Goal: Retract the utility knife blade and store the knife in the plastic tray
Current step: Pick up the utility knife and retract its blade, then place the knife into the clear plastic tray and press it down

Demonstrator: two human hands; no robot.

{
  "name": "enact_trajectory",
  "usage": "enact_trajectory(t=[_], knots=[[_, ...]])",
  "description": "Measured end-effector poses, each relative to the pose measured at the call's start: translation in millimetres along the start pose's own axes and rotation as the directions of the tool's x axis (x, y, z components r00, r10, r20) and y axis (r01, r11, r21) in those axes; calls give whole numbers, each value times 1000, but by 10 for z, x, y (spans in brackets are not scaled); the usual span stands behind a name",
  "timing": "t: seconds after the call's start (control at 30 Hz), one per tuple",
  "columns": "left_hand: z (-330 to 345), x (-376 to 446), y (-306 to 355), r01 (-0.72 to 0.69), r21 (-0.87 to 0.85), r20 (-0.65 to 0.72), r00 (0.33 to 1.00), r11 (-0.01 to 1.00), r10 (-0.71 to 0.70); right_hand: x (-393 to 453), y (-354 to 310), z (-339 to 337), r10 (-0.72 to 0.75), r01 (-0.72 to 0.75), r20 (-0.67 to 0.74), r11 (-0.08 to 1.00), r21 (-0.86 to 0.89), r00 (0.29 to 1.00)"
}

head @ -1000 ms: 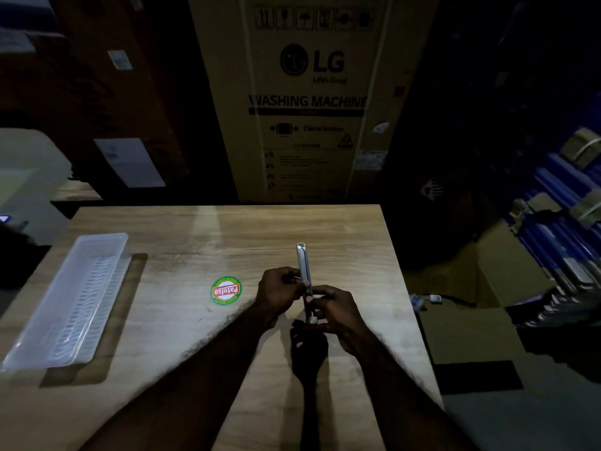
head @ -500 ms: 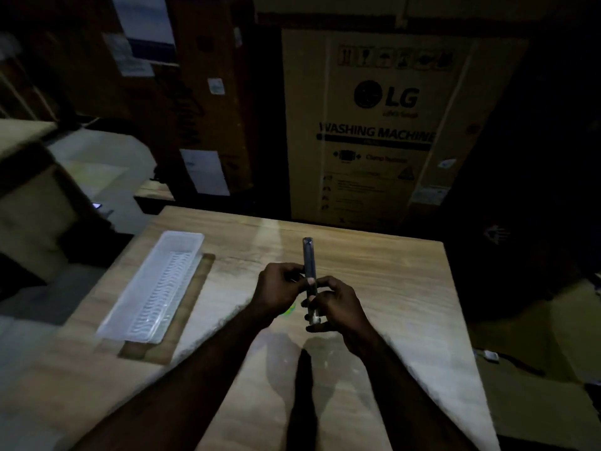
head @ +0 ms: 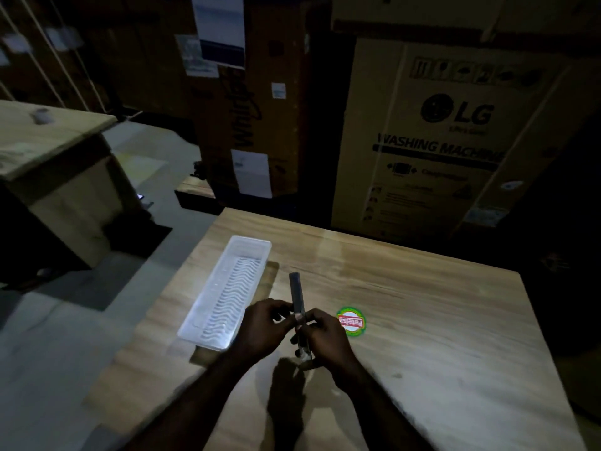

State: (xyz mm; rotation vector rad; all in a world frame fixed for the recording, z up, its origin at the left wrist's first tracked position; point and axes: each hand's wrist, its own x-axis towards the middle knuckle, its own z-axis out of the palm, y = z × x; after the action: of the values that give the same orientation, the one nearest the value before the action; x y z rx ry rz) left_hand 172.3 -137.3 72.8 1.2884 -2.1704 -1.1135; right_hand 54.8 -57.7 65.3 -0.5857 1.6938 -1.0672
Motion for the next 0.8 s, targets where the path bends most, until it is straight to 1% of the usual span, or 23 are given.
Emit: enact_trajectory(t=[0.07, 0.13, 0.2, 0.33, 0.4, 0.53, 0.6, 0.8], knots=[[-166, 79, -260, 12, 68, -83, 997, 998, -6, 82, -31, 234, 28, -28, -32, 1000, -4, 999], [-340, 144, -513, 2, 162, -115, 993, 987, 17, 155, -44, 424, 75, -73, -53, 997, 33, 996], [-519, 173, -753, 14, 289, -88, 996, 957, 12, 224, -35, 622, 127, -123, -61, 990, 71, 990], [-684, 115, -1047, 119, 492, 8, 990, 862, -142, 307, 42, 914, 197, -185, -76, 973, 139, 977], [-691, 104, -1152, 178, 519, 23, 975, 836, -222, 348, 88, 1044, 218, -201, -96, 966, 160, 971], [-665, 111, -1219, 273, 486, 47, 940, 830, -337, 442, 162, 1221, 224, -199, -144, 966, 166, 964], [-639, 104, -1205, 278, 491, 48, 937, 826, -345, 473, 196, 1285, 227, -199, -164, 965, 170, 960], [-576, 94, -1166, 268, 533, 41, 939, 802, -341, 483, 251, 1357, 254, -222, -159, 955, 195, 954]])
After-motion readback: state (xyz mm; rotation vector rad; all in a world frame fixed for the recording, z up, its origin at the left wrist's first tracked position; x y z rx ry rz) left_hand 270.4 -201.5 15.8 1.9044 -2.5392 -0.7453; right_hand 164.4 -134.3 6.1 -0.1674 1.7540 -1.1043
